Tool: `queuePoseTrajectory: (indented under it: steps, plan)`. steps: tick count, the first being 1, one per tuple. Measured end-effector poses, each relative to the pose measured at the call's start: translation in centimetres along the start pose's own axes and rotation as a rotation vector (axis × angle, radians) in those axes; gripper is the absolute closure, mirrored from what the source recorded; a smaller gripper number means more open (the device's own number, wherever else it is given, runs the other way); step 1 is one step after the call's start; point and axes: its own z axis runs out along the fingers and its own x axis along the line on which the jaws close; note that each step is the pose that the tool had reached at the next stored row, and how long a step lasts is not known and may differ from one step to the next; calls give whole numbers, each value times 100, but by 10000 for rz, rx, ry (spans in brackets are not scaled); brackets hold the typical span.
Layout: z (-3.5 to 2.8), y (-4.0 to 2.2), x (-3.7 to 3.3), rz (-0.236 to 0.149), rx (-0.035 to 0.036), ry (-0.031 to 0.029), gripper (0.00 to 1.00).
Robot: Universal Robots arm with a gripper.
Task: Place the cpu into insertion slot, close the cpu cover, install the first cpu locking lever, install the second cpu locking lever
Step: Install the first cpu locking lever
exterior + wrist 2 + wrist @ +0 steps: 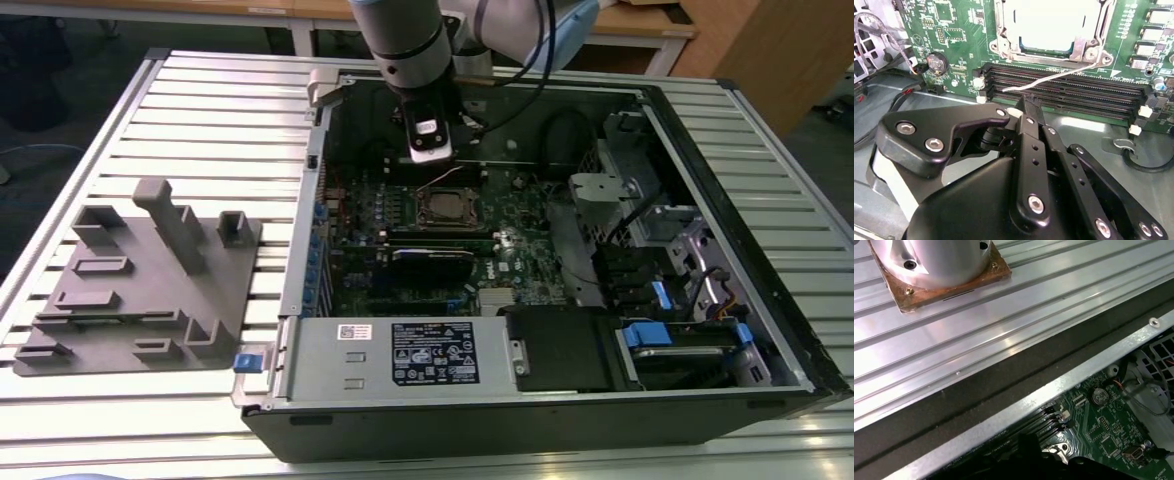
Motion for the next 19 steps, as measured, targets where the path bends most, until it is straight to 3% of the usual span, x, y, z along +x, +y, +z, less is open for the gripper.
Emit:
queuePoseTrajectory:
  steps: [10,19]
  plan:
    - [-12,-58,-28,-13,38,-21,89]
    - [60,-92,-26,71,60,-55,89]
